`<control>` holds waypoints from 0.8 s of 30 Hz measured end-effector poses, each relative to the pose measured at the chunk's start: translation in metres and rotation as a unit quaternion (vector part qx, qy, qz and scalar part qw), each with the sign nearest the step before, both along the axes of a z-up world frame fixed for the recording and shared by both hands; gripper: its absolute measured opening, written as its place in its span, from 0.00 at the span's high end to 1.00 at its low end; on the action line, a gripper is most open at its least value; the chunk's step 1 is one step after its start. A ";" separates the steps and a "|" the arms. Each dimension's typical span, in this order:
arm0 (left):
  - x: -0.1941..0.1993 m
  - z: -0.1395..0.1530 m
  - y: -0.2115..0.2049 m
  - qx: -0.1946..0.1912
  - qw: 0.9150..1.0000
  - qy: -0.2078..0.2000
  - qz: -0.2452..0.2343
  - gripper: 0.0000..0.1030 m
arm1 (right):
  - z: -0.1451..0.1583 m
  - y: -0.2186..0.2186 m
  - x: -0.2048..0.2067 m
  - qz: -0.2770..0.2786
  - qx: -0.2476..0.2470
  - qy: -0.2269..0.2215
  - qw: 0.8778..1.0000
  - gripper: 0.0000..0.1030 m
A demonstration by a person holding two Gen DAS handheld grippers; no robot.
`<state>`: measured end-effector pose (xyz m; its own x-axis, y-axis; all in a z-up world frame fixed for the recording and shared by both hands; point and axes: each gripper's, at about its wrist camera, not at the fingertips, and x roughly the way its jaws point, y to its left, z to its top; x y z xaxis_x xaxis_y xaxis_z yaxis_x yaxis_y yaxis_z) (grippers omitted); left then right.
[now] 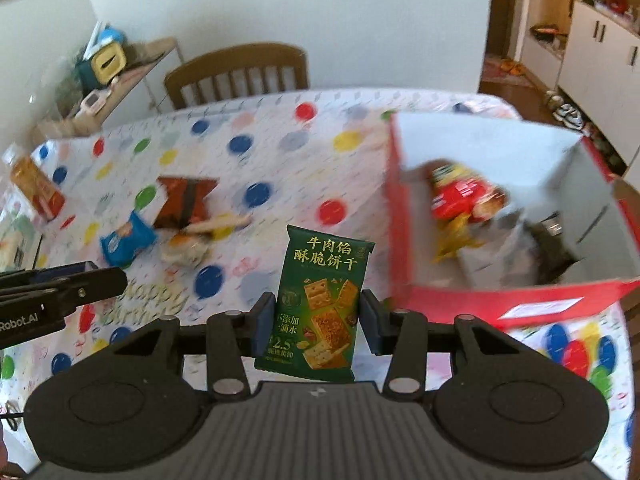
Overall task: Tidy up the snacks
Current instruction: 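Carry the pink candy and green cracker pack over the red box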
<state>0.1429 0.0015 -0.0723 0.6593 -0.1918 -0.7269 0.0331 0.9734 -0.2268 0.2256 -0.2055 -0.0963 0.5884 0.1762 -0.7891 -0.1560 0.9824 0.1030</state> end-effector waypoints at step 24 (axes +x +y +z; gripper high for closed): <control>0.129 -0.025 -0.246 0.045 0.994 0.031 -0.097 0.65 | -0.031 -0.210 0.106 -0.036 0.007 0.033 0.999 0.57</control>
